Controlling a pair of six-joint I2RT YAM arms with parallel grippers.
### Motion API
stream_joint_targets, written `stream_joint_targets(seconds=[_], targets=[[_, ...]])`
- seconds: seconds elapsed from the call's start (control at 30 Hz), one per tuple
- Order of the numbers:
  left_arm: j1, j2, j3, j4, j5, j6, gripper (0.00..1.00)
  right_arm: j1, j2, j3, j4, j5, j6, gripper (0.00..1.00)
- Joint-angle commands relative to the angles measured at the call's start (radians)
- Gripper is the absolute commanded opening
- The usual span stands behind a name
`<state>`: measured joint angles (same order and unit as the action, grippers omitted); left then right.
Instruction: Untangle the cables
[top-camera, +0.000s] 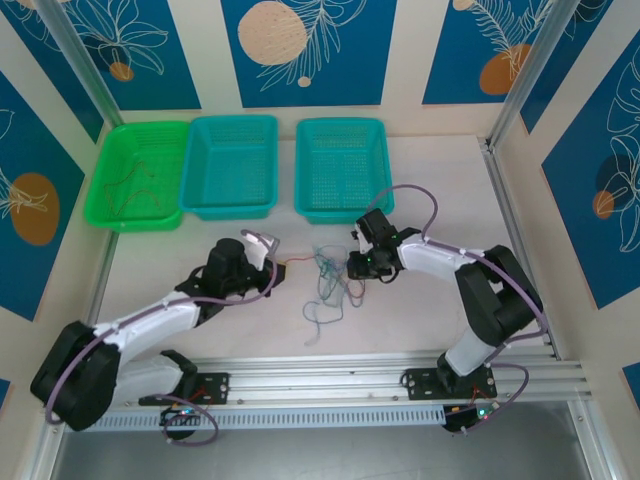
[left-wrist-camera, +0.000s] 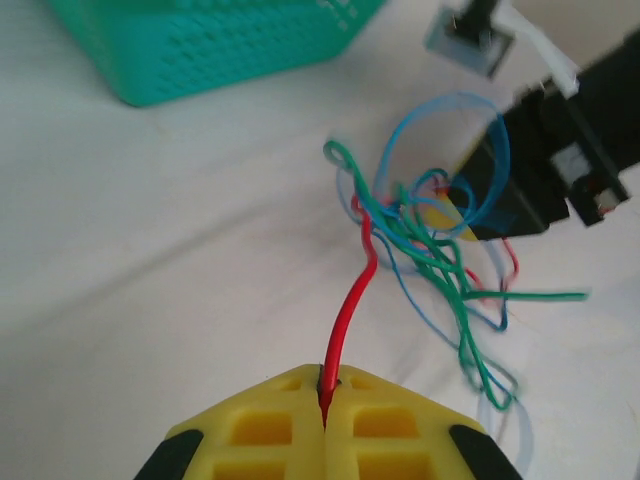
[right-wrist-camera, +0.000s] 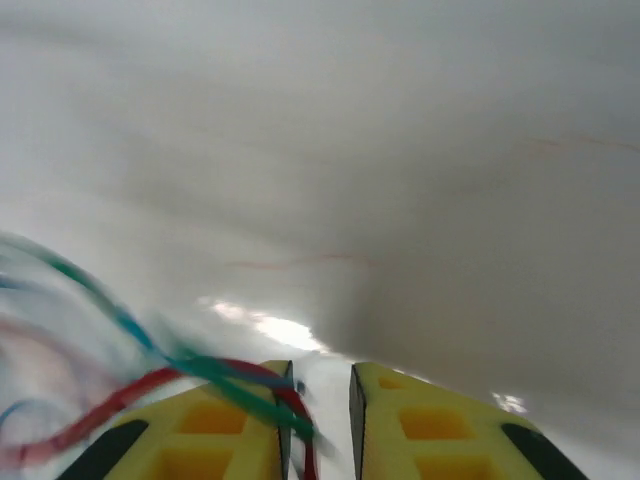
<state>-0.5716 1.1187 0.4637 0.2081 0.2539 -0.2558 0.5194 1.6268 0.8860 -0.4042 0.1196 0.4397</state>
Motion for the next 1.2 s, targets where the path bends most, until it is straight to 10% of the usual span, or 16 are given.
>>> stream_joint_targets(seconds=[0.0, 0.23, 0.43, 0.67, 0.87, 1.0, 1.17], targets=[[0.012, -0.108, -0.007, -0.126, -0.221, -0.024, 0.0, -0.046, -0.004, -0.035, -0.09, 0.221, 0.107, 0.26], [0.059, -0.212, -0.021, -0.226, -0.28, -0.065, 0.0, -0.127, -0.096, -0.088, -0.045, 0.136, 0.129, 0.15], [0.059, -0.144, -0.026, -0.189, -0.186, -0.061, 0.0, 0.014, -0.278, -0.056, 0.006, 0.044, 0.012, 0.57], [0.059, -0.106, -0.02, -0.154, -0.142, -0.08, 0.0, 0.252, -0.213, 0.091, 0.051, 0.009, -0.124, 0.61], [0.06, -0.138, -0.01, -0.179, -0.148, -0.082, 0.0, 0.364, 0.046, 0.209, 0.076, 0.221, -0.098, 0.75], [0.059, -0.204, -0.002, -0.229, -0.165, -0.057, 0.0, 0.34, 0.199, 0.264, 0.018, 0.4, -0.035, 0.71], [0.062, -0.337, 0.008, -0.304, -0.264, -0.024, 0.0, 0.267, 0.247, 0.243, -0.038, 0.388, 0.067, 0.29]])
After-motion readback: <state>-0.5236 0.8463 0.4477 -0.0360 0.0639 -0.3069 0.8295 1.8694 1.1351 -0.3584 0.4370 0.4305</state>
